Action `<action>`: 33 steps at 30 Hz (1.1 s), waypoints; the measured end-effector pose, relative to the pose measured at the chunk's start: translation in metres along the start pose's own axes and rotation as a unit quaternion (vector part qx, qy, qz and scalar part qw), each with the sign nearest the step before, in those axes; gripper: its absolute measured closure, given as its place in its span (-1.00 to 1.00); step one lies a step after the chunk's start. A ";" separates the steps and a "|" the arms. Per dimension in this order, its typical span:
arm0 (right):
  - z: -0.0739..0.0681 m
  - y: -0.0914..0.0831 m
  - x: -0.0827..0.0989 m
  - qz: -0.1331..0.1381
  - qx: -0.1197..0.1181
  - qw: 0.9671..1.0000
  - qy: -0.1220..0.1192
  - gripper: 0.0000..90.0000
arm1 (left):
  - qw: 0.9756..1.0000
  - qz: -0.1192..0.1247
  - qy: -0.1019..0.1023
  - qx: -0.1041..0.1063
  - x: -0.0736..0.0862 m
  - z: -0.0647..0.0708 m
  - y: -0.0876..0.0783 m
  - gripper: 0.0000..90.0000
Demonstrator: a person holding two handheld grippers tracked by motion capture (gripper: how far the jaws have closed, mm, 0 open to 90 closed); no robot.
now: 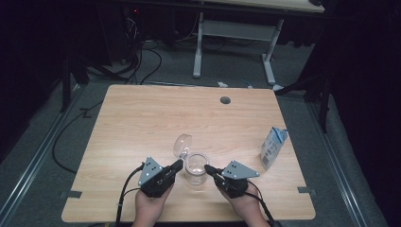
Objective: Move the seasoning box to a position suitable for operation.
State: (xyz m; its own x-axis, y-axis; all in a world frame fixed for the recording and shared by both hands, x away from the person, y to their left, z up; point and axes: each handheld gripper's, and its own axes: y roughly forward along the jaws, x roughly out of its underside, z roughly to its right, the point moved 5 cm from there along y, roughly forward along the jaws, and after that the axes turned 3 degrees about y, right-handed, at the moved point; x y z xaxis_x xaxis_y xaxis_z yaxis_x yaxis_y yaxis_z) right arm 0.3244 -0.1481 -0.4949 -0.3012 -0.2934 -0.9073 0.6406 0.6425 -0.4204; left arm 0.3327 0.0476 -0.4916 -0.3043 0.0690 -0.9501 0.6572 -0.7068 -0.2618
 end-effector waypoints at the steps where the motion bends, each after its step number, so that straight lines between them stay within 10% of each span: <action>1: 0.000 0.000 0.000 0.000 0.000 1.000 0.000 1.00 | 1.000 -0.001 0.000 -0.001 0.000 -0.001 0.000 0.94; 13: 0.006 -0.006 -0.004 0.013 0.000 1.000 0.019 0.84 | 0.999 -0.036 0.015 -0.014 0.015 -0.015 -0.004 0.79; 21: 0.027 -0.008 0.007 -0.002 0.023 0.999 0.044 0.65 | 0.993 -0.086 0.058 -0.051 0.034 -0.038 -0.016 0.48; 27: 0.043 -0.004 0.024 -0.023 0.040 0.996 0.072 0.58 | 0.989 -0.120 0.043 -0.081 0.055 -0.070 -0.033 0.34; 33: 0.050 -0.001 0.034 -0.038 0.065 0.994 0.076 0.56 | 0.989 -0.117 0.038 -0.079 0.059 -0.072 -0.032 0.33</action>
State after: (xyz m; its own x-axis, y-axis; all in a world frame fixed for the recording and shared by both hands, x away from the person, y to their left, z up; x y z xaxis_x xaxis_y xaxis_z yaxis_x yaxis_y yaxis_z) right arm 0.3484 -0.1943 -0.5260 -0.4493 -0.2207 -0.8657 0.6948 0.5228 -0.4939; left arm 0.3434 0.1247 -0.5512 -0.4112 0.2744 -0.8692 0.6772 -0.5463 -0.4928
